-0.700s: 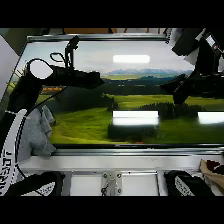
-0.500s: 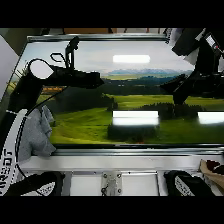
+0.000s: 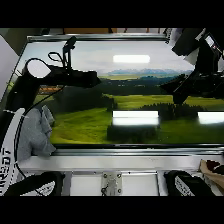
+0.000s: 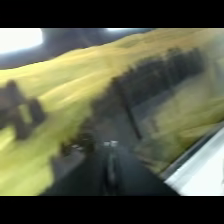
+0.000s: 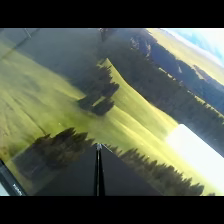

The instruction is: Fold the clothes and pants, and hang the long-sleeved shirts on hangers.

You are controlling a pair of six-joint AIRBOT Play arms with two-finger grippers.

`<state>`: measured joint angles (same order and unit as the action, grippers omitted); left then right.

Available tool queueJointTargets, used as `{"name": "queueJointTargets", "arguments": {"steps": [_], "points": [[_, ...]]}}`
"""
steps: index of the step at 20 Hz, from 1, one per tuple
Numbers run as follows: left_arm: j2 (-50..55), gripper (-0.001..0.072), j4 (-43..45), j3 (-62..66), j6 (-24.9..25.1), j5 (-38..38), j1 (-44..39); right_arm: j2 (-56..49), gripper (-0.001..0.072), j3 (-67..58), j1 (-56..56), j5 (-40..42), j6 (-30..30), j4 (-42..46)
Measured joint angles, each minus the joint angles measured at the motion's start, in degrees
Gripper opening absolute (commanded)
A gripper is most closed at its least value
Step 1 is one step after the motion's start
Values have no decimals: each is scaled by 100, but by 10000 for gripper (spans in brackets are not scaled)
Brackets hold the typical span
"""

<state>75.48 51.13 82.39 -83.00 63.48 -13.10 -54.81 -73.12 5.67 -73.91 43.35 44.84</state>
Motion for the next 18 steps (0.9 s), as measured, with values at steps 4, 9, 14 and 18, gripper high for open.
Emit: {"name": "queueJointTargets", "arguments": {"steps": [4,9,14,18], "points": [[-310,720,1062,-4,-42,675,1025,0,17,0,0,0,-2,0],[-737,720,3294,-741,-590,1097,2597,0,17,0,0,0,0,0],[-942,720,4048,-2323,-796,492,3906,0,17,0,0,0,-2,0],[-977,720,4175,-3342,-874,-319,4260,0,17,0,0,0,0,0]]}}
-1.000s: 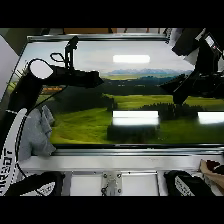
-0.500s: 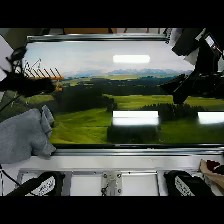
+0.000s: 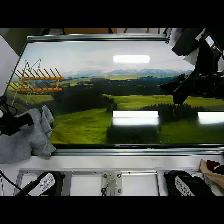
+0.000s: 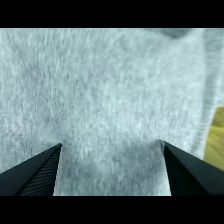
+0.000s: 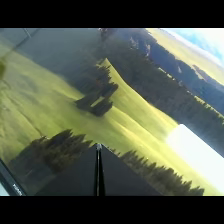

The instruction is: Fold the clothes and pants, and hang the long-sleeved shirts on hangers.

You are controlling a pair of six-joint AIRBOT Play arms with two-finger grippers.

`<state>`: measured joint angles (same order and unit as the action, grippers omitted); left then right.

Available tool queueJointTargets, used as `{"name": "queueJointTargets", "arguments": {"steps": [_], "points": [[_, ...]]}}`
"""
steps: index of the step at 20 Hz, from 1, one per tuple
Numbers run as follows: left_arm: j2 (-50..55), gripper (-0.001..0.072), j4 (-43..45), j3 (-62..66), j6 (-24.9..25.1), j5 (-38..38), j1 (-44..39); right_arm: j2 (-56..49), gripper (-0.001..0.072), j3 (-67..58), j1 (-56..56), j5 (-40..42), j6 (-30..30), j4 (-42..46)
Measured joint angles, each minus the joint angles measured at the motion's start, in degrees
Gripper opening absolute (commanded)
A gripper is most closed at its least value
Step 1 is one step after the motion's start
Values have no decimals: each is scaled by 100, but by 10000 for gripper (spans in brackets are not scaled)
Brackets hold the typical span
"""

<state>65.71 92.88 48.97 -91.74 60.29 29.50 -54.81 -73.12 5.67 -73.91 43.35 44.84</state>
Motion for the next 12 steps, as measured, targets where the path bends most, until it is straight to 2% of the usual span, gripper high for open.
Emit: {"name": "queueJointTargets", "arguments": {"steps": [2,3,5,6,9,12], "points": [[-7,720,-31,-356,-37,-343,59,0,17,0,0,0,-2,0],[-9,652,-57,-496,-37,-474,79,0,17,0,0,0,0,0],[-9,130,-101,-678,-81,-645,101,0,17,0,0,0,-2,0],[-20,14,-116,-732,-96,-684,107,0,17,0,0,0,-2,0],[-247,13,-487,-780,-59,-619,44,0,17,0,0,0,0,0],[-885,13,-1233,-485,140,-328,-570,0,17,0,0,0,0,0]]}}
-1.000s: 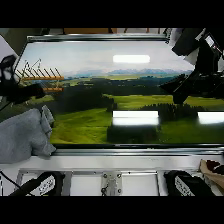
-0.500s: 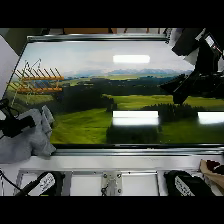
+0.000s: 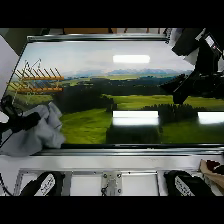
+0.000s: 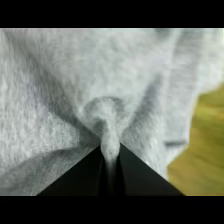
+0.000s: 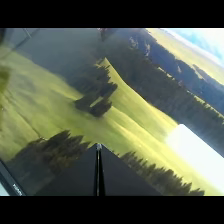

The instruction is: Fold the clothes and pants, and hang the long-sleeved shirts on hangers.

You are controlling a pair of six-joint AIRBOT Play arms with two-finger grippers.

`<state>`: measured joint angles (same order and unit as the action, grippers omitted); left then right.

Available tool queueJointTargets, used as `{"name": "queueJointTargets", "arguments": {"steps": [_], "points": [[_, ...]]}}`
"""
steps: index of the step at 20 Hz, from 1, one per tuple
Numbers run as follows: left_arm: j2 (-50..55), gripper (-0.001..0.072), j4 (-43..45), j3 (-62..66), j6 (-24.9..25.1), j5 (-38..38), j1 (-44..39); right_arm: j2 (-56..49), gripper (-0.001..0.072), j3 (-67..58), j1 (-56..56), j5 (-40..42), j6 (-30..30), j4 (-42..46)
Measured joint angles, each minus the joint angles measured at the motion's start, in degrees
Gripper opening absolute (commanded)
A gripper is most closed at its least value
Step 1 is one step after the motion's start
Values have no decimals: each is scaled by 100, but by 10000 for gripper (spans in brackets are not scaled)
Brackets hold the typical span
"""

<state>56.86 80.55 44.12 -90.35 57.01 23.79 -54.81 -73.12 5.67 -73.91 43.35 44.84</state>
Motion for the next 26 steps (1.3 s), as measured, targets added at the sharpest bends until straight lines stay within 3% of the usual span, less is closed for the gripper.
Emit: {"name": "queueJointTargets", "arguments": {"steps": [3,6,10,13,17,18,19,20,26], "points": [[-686,14,-564,581,-15,315,-1290,-2,17,0,0,0,-2,0],[-1054,13,-813,1241,-382,308,-3005,-7,17,0,0,0,0,-46],[-577,14,-920,2229,-713,-146,-4874,-9,17,0,0,2,0,-457],[282,14,-960,3158,-796,-466,-5493,-9,18,0,0,7,0,-686],[1248,14,-981,3943,-848,-542,-5213,-13,18,0,4,365,201,-284],[1425,171,-984,3989,-868,-533,-5021,-17,18,0,4,481,367,-52],[1598,569,-986,3987,-868,-509,-4784,-28,18,0,4,597,566,195],[1753,682,-1016,3950,-868,-487,-4529,-50,18,0,4,695,802,459],[2057,664,-1707,3414,-555,179,-3314,-326,18,0,7,946,1840,1226]]}}
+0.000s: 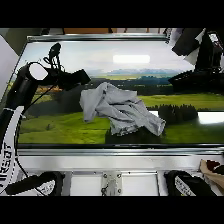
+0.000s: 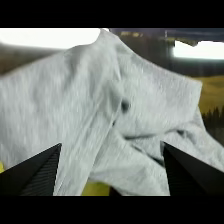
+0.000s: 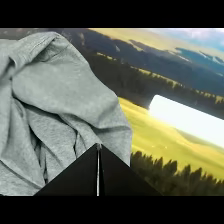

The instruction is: Fold the clothes and pants, and hang the long-sleeved shirts on hangers.

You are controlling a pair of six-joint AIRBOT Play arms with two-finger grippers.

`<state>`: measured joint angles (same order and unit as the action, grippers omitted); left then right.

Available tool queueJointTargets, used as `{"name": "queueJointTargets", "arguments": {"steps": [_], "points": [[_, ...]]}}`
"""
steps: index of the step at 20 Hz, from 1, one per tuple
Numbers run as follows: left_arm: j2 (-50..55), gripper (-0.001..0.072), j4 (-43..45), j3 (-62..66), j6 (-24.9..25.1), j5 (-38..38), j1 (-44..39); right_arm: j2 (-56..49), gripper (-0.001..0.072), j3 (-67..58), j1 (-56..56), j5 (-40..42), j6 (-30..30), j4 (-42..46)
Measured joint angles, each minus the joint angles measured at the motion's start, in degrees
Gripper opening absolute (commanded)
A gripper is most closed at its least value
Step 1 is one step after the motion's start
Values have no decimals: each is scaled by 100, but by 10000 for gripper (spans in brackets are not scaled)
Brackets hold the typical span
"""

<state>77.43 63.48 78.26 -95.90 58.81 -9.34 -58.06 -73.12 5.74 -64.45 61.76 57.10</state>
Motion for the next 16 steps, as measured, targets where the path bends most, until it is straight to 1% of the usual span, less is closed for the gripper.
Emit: {"name": "queueJointTargets", "arguments": {"steps": [2,3,5,7,10,12,16], "points": [[-83,664,0,-317,131,76,-46,-122,19,0,-2,28,269,83],[-105,664,151,-474,170,83,-177,-184,18,0,-2,39,393,101],[-96,664,734,-717,181,-31,-553,-304,18,0,-4,44,643,136],[35,664,1366,-741,81,-243,-914,-409,18,0,-4,52,892,157],[529,664,2068,-251,0,-348,-1300,-505,18,4,-4,61,1130,173],[986,664,2376,238,-28,-326,-1436,-535,18,46,-7,57,1244,195],[1923,664,2658,1231,-52,-107,-1545,-557,18,264,-2,-13,1443,396]]}}
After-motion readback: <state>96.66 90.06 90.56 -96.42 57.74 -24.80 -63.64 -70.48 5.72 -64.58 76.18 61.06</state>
